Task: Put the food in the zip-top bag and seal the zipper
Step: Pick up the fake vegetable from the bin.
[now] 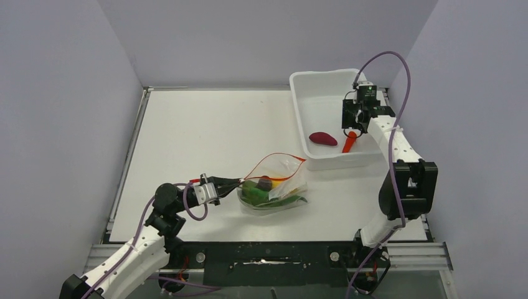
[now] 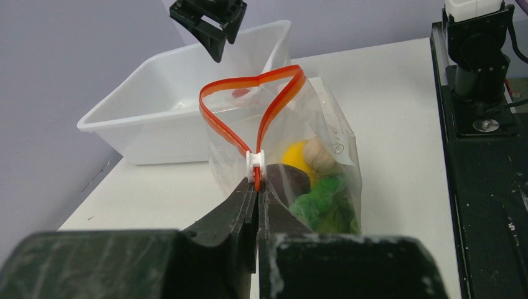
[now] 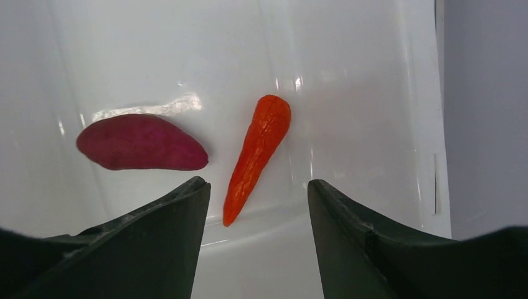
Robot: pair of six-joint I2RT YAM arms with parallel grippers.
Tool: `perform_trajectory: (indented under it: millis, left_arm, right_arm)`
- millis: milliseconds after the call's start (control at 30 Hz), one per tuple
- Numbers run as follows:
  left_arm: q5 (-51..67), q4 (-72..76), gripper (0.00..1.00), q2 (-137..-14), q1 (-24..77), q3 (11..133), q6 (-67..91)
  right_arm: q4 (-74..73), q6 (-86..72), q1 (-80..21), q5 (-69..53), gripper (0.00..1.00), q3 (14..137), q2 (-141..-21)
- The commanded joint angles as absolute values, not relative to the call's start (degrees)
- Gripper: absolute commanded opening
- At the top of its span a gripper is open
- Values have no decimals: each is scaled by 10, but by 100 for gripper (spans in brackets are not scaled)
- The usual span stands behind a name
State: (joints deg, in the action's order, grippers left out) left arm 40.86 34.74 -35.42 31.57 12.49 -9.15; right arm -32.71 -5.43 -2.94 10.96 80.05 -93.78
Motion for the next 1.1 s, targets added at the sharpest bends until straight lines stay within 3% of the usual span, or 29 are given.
perform_trajectory:
  millis: [0, 200, 633, 1067]
  left_arm:
    - [363, 409, 0, -345, 324, 109, -62]
    - [333, 455, 0, -366, 326, 100, -21]
    - [309, 220, 0, -342, 330, 214, -16]
    - [311, 199, 0, -336, 331, 231, 13]
  right_arm:
    - [-274, -41, -6, 90, 59, 827, -968]
    - [-272, -43, 5, 110, 61, 857, -1040]
    - [-275, -73, 15, 86, 65, 877, -1098]
    - [-309, -21, 18, 152, 60, 917, -1160]
